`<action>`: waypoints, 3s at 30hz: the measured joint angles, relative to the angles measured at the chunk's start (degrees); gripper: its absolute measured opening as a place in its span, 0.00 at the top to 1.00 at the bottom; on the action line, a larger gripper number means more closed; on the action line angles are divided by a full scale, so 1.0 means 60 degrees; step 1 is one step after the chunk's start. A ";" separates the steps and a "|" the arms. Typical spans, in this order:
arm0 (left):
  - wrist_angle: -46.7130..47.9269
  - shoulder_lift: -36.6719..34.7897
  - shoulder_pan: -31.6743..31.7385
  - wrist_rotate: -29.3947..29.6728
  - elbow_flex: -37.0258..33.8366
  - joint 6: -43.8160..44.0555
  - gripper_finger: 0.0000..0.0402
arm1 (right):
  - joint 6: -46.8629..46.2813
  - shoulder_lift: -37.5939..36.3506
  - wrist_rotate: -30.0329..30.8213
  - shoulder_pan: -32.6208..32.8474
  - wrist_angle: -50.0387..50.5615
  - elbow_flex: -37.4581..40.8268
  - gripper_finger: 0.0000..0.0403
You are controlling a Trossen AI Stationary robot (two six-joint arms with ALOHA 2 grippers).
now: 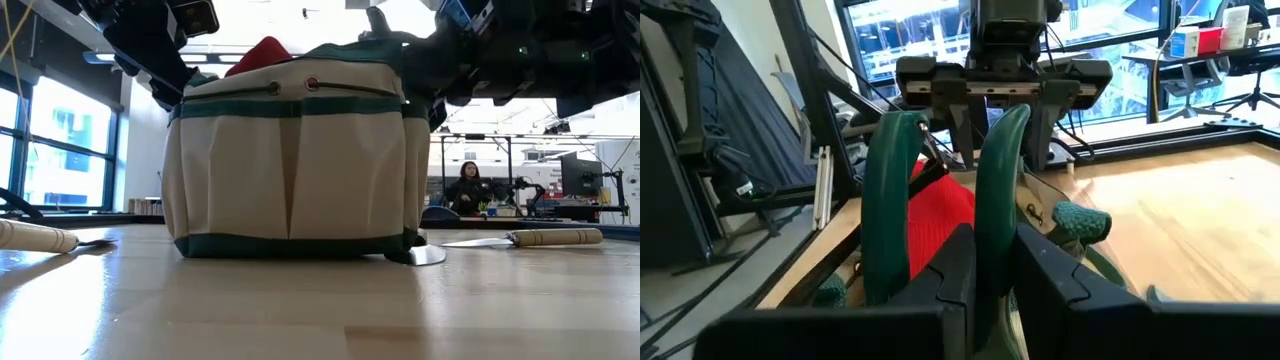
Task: Pick & Place Garden tools in Gardening bag
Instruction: Put the right green shear scissors into the green gardening bag, then put the green shear scissors into the green gardening bag
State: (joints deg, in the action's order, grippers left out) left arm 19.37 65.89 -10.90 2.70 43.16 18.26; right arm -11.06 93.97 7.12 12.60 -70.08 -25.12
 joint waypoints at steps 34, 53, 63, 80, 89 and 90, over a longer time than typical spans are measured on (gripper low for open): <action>0.0004 0.0000 0.0000 0.0251 0.0000 0.0011 0.35 | 0.0025 -0.0004 0.0049 0.0004 0.1489 -0.0018 0.91; 0.0012 0.0000 -0.0003 0.0218 0.0000 0.0015 0.35 | -0.0122 0.0007 0.0003 0.0007 0.1631 0.0011 0.74; 0.0012 0.0000 0.0000 0.0218 0.0000 0.0015 0.35 | -0.0526 0.0007 -0.0030 0.0007 0.1591 0.0007 0.51; 0.0048 0.0000 -0.0003 -0.0117 0.0000 0.0081 0.35 | -0.0656 -0.0140 0.0027 0.0007 0.2109 -0.0004 0.40; 0.0055 0.0000 -0.0002 -0.0110 0.0000 0.0117 0.35 | -0.1000 -0.1799 0.0036 0.0001 0.4159 -0.0007 0.40; 0.0054 0.0000 -0.0004 -0.0110 0.0000 0.0117 0.35 | -0.1007 -0.2019 0.0032 0.0011 0.4240 -0.0007 0.40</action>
State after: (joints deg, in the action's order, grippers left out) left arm 19.70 65.89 -10.92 2.04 43.16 18.96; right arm -17.10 81.86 7.31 12.67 -44.64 -25.17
